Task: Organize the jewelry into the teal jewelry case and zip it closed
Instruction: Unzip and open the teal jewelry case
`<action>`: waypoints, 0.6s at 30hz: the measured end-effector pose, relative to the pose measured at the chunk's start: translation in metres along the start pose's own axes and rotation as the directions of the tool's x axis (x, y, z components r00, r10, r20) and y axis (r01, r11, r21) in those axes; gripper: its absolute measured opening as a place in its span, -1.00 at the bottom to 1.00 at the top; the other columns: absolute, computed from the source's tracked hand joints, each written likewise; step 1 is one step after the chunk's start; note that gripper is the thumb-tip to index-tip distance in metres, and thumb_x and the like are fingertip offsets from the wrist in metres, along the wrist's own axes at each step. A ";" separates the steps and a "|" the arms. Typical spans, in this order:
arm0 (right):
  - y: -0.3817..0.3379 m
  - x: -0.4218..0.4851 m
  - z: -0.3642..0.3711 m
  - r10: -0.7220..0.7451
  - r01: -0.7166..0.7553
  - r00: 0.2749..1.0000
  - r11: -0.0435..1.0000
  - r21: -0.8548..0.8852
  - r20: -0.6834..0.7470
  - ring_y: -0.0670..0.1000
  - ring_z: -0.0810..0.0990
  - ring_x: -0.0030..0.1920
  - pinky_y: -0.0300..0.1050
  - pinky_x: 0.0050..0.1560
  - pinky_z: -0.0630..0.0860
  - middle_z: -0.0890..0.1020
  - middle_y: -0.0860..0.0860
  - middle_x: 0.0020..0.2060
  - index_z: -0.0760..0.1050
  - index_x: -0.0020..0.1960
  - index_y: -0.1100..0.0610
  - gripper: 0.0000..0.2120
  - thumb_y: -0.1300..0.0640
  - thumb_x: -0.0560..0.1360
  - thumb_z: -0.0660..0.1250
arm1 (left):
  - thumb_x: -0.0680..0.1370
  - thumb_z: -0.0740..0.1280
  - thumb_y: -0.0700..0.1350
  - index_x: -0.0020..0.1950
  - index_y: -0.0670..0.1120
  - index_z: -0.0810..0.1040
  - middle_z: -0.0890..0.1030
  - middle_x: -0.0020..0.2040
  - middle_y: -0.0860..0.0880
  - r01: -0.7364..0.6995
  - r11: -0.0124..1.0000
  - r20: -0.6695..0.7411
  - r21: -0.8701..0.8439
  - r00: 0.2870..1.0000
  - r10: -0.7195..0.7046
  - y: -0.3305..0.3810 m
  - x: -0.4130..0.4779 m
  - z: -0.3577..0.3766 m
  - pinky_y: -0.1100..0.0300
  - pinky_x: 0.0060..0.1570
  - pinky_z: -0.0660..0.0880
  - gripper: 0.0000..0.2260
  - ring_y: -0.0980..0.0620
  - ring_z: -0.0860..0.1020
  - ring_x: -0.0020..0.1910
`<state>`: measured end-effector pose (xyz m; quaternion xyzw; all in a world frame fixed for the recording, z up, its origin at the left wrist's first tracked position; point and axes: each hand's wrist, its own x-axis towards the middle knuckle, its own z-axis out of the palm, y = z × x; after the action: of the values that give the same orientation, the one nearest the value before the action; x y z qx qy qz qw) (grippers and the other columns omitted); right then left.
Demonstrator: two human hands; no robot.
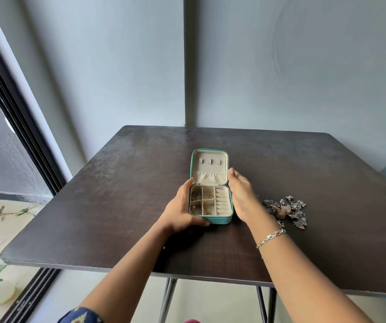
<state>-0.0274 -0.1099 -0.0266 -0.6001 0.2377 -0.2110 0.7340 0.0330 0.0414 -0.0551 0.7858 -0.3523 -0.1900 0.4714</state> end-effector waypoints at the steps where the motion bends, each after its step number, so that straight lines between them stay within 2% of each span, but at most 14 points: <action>1: -0.002 -0.002 0.001 -0.010 0.010 1.000 1.000 0.005 0.005 0.05 0.51 0.17 -0.11 0.17 0.43 0.52 0.16 0.21 0.43 0.18 0.16 -0.76 0.12 0.62 0.05 | 0.01 0.49 0.10 0.45 0.10 0.08 0.40 0.32 0.11 0.006 1.000 0.004 -0.011 1.000 -0.006 -0.001 0.000 0.000 0.16 0.31 0.35 0.07 0.13 0.42 0.27; 4: -0.007 -0.008 0.008 -0.057 0.057 0.998 0.998 0.008 0.018 0.04 0.50 0.11 -0.19 0.04 0.45 0.49 0.26 0.23 0.41 0.18 0.26 -0.74 0.15 0.62 0.06 | 0.02 0.50 0.07 0.46 0.03 0.07 0.36 0.36 0.03 0.000 0.999 0.011 -0.052 1.000 0.000 -0.004 -0.003 -0.005 0.17 0.33 0.33 0.09 0.11 0.40 0.30; 8: -0.003 -0.015 0.019 -0.051 0.050 0.999 0.998 0.031 0.019 0.05 0.47 0.23 -0.08 0.29 0.36 0.50 0.16 0.23 0.41 0.22 0.20 -0.75 0.16 0.61 0.08 | 0.02 0.51 0.02 0.41 0.01 0.11 0.39 0.30 0.01 -0.049 0.993 0.021 -0.106 0.998 0.052 -0.005 -0.008 -0.015 0.38 0.21 0.37 0.03 0.12 0.43 0.26; 11: 0.002 -0.021 0.025 -0.060 0.057 0.996 0.997 0.051 0.060 -0.05 0.50 0.05 -0.19 0.14 0.41 0.53 0.06 0.06 0.42 0.07 0.12 -0.83 0.18 0.62 0.06 | 0.04 0.53 -0.03 0.40 0.02 0.11 0.41 0.29 -0.02 -0.061 0.990 0.026 -0.130 0.998 0.065 -0.011 -0.013 -0.022 0.20 0.29 0.38 0.00 0.08 0.43 0.27; 13: 0.007 -0.023 0.029 -0.068 0.062 0.994 0.996 0.066 0.091 -0.08 0.51 -0.02 -0.24 0.07 0.44 0.54 0.07 0.03 0.42 0.05 0.12 -0.82 0.17 0.62 0.05 | 0.05 0.54 -0.06 0.42 -0.02 0.10 0.41 0.29 -0.05 -0.058 0.990 0.026 -0.125 0.998 0.062 -0.017 -0.017 -0.026 0.07 0.32 0.37 0.02 0.04 0.43 0.29; 18: 0.015 -0.024 0.037 -0.056 0.052 0.989 0.998 0.033 0.138 -0.01 0.50 0.13 -0.06 0.29 0.38 0.54 0.14 0.18 0.42 0.19 0.17 -0.76 0.15 0.62 0.06 | 0.05 0.54 -0.07 0.44 -0.03 0.08 0.41 0.29 -0.03 -0.047 0.991 0.017 -0.126 0.999 0.050 -0.024 -0.024 -0.036 0.08 0.31 0.38 0.05 0.06 0.42 0.29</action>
<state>-0.0240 -0.0632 -0.0330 -0.6086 0.1665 -0.1918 0.7517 0.0486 0.0885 -0.0595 0.7438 -0.3633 -0.2082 0.5209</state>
